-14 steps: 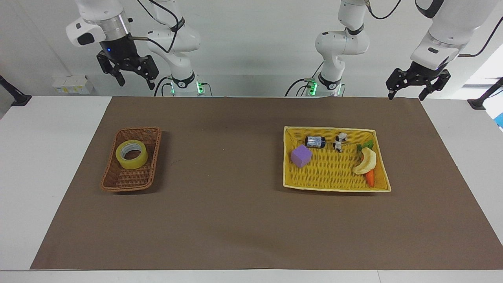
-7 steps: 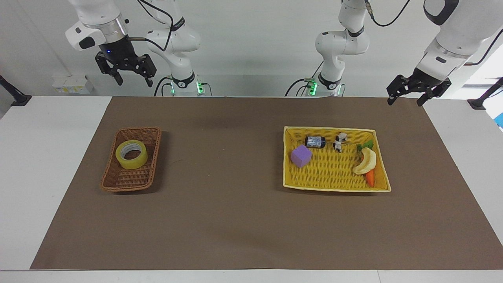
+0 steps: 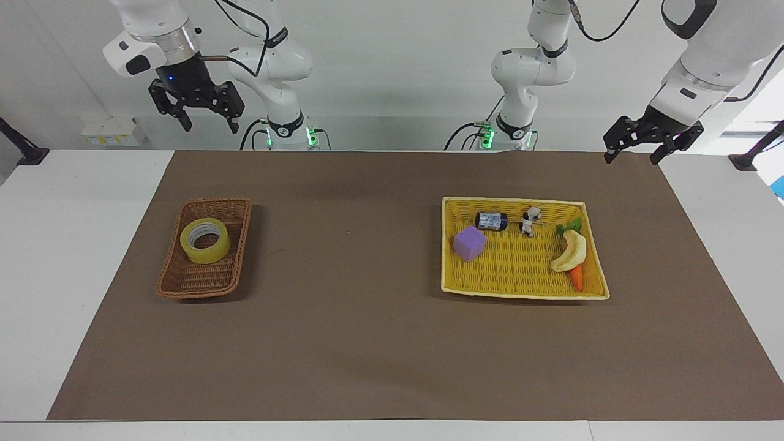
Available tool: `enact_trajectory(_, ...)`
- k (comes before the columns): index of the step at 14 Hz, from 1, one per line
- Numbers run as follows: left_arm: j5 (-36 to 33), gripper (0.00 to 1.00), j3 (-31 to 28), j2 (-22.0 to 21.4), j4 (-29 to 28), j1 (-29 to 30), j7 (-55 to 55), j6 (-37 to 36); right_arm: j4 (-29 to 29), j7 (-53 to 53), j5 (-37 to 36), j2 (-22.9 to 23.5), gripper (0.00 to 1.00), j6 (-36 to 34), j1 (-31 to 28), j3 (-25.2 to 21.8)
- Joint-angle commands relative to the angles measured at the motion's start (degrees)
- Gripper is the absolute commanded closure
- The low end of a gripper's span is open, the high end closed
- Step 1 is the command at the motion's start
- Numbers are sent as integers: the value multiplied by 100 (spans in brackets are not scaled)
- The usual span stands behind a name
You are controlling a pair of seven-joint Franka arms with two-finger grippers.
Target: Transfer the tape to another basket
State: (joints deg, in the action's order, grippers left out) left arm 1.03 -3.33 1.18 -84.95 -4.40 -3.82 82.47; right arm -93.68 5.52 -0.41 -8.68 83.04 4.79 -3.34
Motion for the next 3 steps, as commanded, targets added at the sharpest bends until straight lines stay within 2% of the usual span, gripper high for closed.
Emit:
enact_trajectory(1,-6,0,26,-38,136,27,39,-152,-1,-121,-126,-55,0,-78,-66,53)
enact_trajectory(3,-6,0,26,-39,136,27,39,-126,-10,-147,-82,-55,0,-60,-66,53)
